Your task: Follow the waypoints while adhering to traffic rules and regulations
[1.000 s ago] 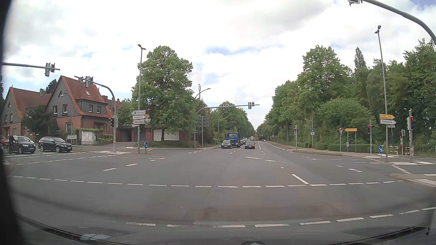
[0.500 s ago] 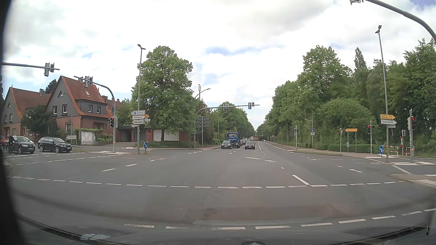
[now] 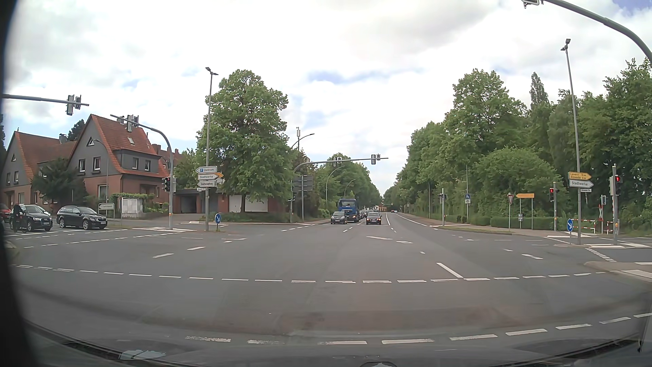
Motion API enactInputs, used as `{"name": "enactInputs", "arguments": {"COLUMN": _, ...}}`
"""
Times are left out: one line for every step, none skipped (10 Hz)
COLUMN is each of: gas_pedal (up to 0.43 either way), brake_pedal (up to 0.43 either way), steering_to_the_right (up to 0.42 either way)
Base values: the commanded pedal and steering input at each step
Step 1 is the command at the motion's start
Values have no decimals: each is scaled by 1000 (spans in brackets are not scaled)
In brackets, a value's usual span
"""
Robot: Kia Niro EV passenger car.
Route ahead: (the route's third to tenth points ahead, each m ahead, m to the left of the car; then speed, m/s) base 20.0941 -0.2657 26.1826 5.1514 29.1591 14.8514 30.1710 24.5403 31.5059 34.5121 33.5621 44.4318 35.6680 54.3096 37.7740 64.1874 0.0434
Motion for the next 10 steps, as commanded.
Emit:
{"name": "enactInputs", "arguments": {"gas_pedal": 0, "brake_pedal": 0, "steering_to_the_right": 9}}
{"name": "enactInputs", "arguments": {"gas_pedal": 0, "brake_pedal": 0, "steering_to_the_right": 9}}
{"name": "enactInputs", "arguments": {"gas_pedal": 0, "brake_pedal": 0, "steering_to_the_right": 9}}
{"name": "enactInputs", "arguments": {"gas_pedal": 0, "brake_pedal": 0, "steering_to_the_right": 9}}
{"name": "enactInputs", "arguments": {"gas_pedal": 0, "brake_pedal": 0, "steering_to_the_right": 9}}
{"name": "enactInputs", "arguments": {"gas_pedal": 0, "brake_pedal": 0, "steering_to_the_right": 9}}
{"name": "enactInputs", "arguments": {"gas_pedal": 0, "brake_pedal": 0, "steering_to_the_right": 8}}
{"name": "enactInputs", "arguments": {"gas_pedal": 0, "brake_pedal": 0, "steering_to_the_right": 8}}
{"name": "enactInputs", "arguments": {"gas_pedal": 0, "brake_pedal": 0, "steering_to_the_right": 9}}
{"name": "enactInputs", "arguments": {"gas_pedal": 0, "brake_pedal": 0, "steering_to_the_right": 9}}
